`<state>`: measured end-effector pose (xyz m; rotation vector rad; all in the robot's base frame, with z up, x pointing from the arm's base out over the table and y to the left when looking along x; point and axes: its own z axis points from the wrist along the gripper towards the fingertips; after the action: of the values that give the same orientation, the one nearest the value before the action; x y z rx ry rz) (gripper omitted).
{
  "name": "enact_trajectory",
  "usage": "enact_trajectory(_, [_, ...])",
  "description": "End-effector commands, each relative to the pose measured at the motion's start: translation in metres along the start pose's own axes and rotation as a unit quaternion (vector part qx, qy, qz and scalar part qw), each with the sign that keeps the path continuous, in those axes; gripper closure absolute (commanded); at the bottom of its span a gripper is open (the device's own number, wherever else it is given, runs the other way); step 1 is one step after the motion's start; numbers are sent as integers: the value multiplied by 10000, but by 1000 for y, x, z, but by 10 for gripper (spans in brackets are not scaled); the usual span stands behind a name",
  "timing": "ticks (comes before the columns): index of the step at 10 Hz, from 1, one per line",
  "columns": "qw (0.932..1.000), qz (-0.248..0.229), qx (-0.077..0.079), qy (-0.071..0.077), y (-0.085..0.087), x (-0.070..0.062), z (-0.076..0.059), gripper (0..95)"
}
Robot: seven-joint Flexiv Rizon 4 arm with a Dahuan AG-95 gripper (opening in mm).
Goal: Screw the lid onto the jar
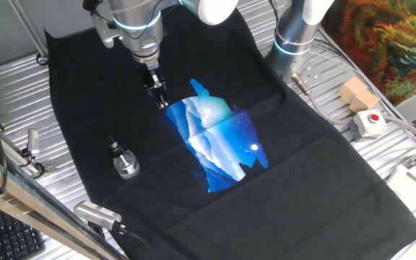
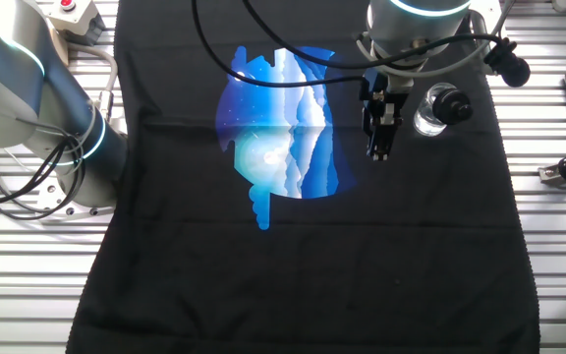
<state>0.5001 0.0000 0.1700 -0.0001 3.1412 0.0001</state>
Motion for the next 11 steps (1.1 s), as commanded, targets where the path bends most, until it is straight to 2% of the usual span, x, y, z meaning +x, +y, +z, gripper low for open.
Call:
enact_trajectory(1, [9985, -425, 55, -345, 0, 0, 0, 950])
enact_trajectory(2, [9987, -382, -82, -334, 0, 0, 0, 950])
enact_trajectory(3, [9987, -377, -94, -334, 0, 0, 0, 950])
enact_trajectory(11, [9987, -381, -65, -335, 0, 0, 0, 950])
